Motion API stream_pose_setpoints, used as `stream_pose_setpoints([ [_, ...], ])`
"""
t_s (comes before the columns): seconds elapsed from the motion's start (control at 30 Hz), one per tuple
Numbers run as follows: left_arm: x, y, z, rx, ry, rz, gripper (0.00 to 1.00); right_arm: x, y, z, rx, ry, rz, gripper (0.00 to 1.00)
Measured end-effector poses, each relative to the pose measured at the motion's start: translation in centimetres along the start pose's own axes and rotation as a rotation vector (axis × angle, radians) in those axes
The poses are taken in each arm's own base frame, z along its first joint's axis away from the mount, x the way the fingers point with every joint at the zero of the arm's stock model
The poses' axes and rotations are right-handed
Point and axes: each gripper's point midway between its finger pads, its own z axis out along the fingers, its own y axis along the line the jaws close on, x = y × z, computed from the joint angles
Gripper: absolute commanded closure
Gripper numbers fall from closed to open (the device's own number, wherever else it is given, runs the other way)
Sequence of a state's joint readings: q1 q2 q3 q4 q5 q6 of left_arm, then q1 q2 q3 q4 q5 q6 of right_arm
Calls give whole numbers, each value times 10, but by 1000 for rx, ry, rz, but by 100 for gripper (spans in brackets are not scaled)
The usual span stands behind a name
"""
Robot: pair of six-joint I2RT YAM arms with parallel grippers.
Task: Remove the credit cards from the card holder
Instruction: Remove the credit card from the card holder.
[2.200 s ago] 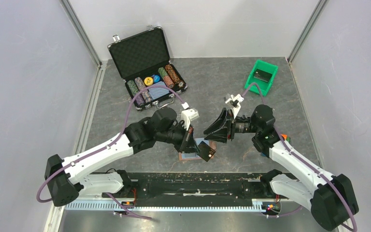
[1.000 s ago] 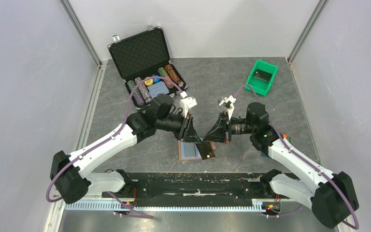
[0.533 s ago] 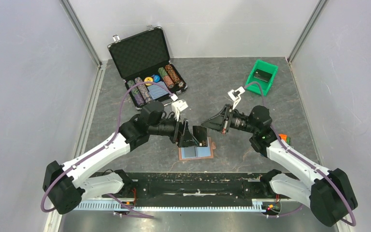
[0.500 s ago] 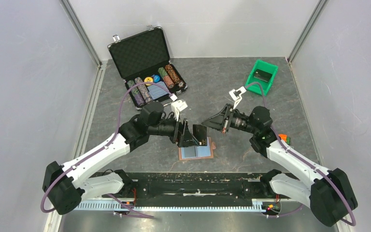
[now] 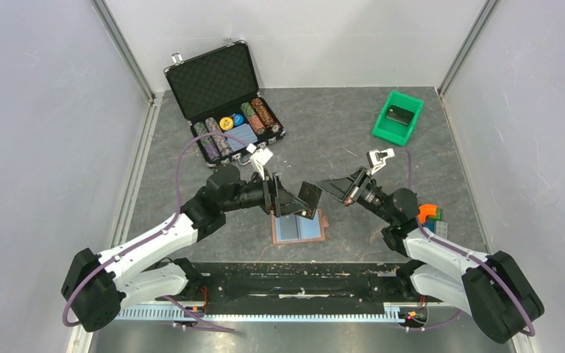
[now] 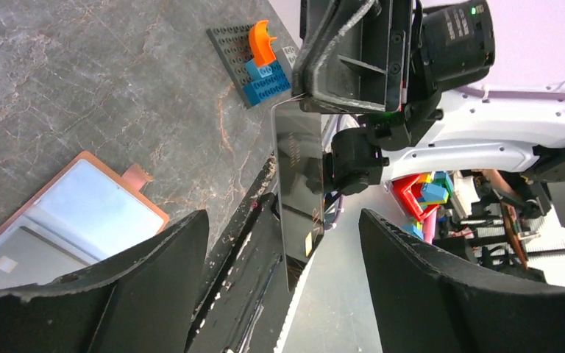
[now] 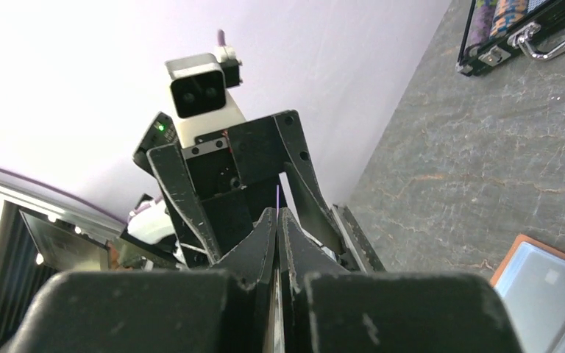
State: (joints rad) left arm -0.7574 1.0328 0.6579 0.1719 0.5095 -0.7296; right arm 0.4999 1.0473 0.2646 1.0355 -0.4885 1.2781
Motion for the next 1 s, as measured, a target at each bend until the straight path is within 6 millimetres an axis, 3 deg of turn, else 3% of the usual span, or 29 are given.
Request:
stream_pose_setpoints([
  [0.13, 1, 2, 1, 5, -22, -43, 19, -3, 0, -10, -16, -65, 38, 100],
  [0.23, -1, 0, 2, 20, -39, -53, 27, -7, 1, -15, -28, -102, 52, 100],
  [0.43, -11, -8, 8, 68, -70, -80, 55, -12, 6, -19, -55, -148, 72, 100],
  [0.6, -7, -7, 14, 93, -57, -120, 90, -11, 3, -22, -50, -152, 88, 100],
  [0.67, -6, -9, 13, 100, -53, -127, 98, -11, 3, -23, -53, -149, 84, 95],
  [0.83, -2, -16, 11, 140, -25, -114, 98, -7, 4, -29, -86, -82, 33, 69],
  [1.0, 9, -14, 9, 124, 53, -92, 98, 3, 4, -39, -122, 41, -30, 57],
])
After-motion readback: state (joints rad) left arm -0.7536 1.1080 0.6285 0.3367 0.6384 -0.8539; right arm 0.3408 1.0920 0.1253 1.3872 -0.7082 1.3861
